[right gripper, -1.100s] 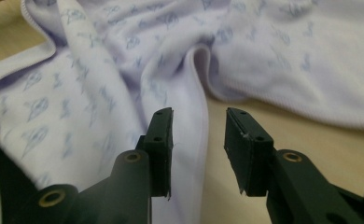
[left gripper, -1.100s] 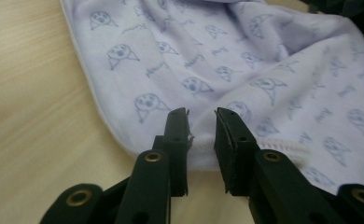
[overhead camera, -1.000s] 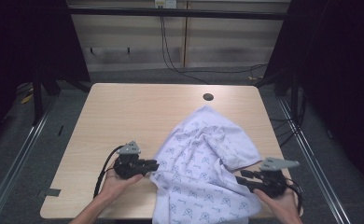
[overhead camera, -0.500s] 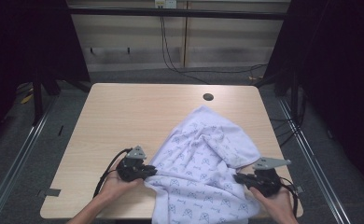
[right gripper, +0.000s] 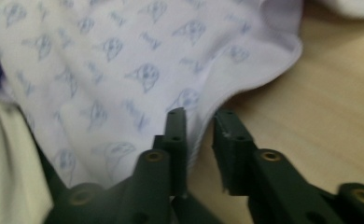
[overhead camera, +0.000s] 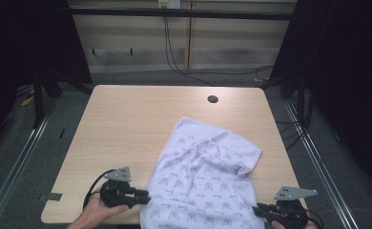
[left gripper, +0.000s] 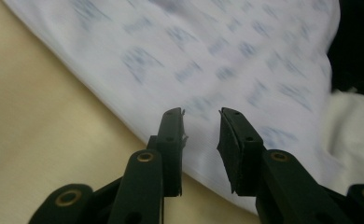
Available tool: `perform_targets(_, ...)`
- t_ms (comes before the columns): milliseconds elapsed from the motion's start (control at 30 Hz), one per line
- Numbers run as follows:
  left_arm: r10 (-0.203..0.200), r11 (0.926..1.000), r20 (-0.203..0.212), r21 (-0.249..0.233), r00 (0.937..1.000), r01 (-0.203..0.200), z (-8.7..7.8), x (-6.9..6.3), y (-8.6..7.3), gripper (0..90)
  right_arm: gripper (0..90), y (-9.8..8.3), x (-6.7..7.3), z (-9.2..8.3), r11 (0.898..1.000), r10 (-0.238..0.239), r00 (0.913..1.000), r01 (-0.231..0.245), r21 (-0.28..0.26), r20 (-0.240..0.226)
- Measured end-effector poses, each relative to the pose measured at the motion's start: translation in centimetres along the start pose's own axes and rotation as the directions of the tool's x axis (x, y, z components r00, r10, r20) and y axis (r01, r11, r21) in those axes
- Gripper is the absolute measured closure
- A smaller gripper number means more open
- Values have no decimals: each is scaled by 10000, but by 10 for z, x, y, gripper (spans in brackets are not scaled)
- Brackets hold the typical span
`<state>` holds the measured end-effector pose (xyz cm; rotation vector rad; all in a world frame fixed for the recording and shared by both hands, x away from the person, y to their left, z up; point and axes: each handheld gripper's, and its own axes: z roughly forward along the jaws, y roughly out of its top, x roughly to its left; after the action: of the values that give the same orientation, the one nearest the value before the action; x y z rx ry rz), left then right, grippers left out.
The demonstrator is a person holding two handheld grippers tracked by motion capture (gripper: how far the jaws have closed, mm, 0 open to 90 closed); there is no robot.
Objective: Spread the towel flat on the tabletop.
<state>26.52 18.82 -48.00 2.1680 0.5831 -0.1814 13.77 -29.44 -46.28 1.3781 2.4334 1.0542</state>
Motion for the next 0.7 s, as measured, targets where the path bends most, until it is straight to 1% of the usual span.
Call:
perform_targets(33, -12, 9998, -109, -196, 9999, 10, 4, 6, 8, 698, 675, 2, -1, 0, 9994, -15, 9999, 20, -336, 149)
perform_targets(67, -32, 9994, -301, -336, 9995, 22, 10, 11, 16, 694, 654, 5, -3, 0, 9985, -37, 9996, 53, -536, 291)
perform_targets(100, -39, 9991, -431, -423, 9991, 20, 17, 16, 24, 692, 630, 9, -5, 2, 9975, -200, 9986, 233, -665, 498)
perform_targets(133, 18, 9991, -493, -433, 9988, -40, 25, 21, 32, 693, 610, 13, -9, 4, 9965, -251, 9977, 300, -780, 624)
perform_targets(200, 332, 9993, -975, -121, 9947, -346, 45, 28, 45, 689, 599, 24, -19, 14, 9956, -306, 9984, 346, -868, 469)
perform_targets(233, 333, 9994, -1072, 68, 9937, -328, 54, 31, 50, 689, 588, 29, -24, 20, 9961, -319, 9978, 365, -808, 581)
perform_targets(267, 269, 9996, -1169, 96, 9928, -259, 62, 34, 52, 689, 576, 34, -29, 28, 9967, -199, 9980, 245, -772, 597)
perform_targets(300, 231, 9991, -1265, 370, 9917, -185, 69, 36, 54, 697, 572, 39, -35, 35, 9971, -72, 9988, 109, -760, 487)
perform_targets(333, 539, 9971, -1437, 601, 9882, -457, 73, 36, 54, 703, 561, 43, -39, 41, 9975, 7, 9990, 25, -710, 453)
perform_targets(367, 644, 9964, -1511, 644, 9864, -552, 73, 35, 54, 735, 549, 47, -43, 47, 9980, 45, 9986, -11, -629, 527)
perform_targets(400, 608, 9957, -1498, 779, 9868, -495, 71, 35, 54, 739, 541, 51, -46, 52, 9980, 155, 9987, -125, -615, 485)
perform_targets(433, 564, 9947, -1669, 940, 9844, -410, 66, 34, 52, 743, 529, 55, -48, 56, 9975, 203, 9985, -167, -692, 514)
perform_targets(467, 605, 9946, -1772, 940, 9823, -443, 62, 34, 48, 752, 521, 59, -50, 59, 9976, 232, 9982, -195, -666, 552)
perform_targets(500, 452, 9958, -1839, 867, 9819, -296, 55, 34, 42, 753, 514, 63, -52, 62, 9978, 222, 9982, -187, -632, 564)
perform_targets(567, -18, 9984, -1680, 562, 9858, 114, 41, 31, 26, 754, 505, 70, -53, 68, 9976, 105, 9980, -62, -683, 622)
perform_targets(600, -163, 9982, -1636, 535, 9864, 253, 33, 29, 19, 754, 497, 72, -52, 71, 9979, 95, 9983, -58, -652, 572)
perform_targets(633, -268, 9974, -1572, 616, 9872, 368, 26, 26, 12, 753, 497, 75, -50, 74, 9979, 23, 9986, 11, -651, 523)
perform_targets(700, -494, 9960, -1231, 674, 9912, 580, 13, 20, -1, 744, 496, 80, -46, 81, 9986, -173, 9980, 204, -495, 608)
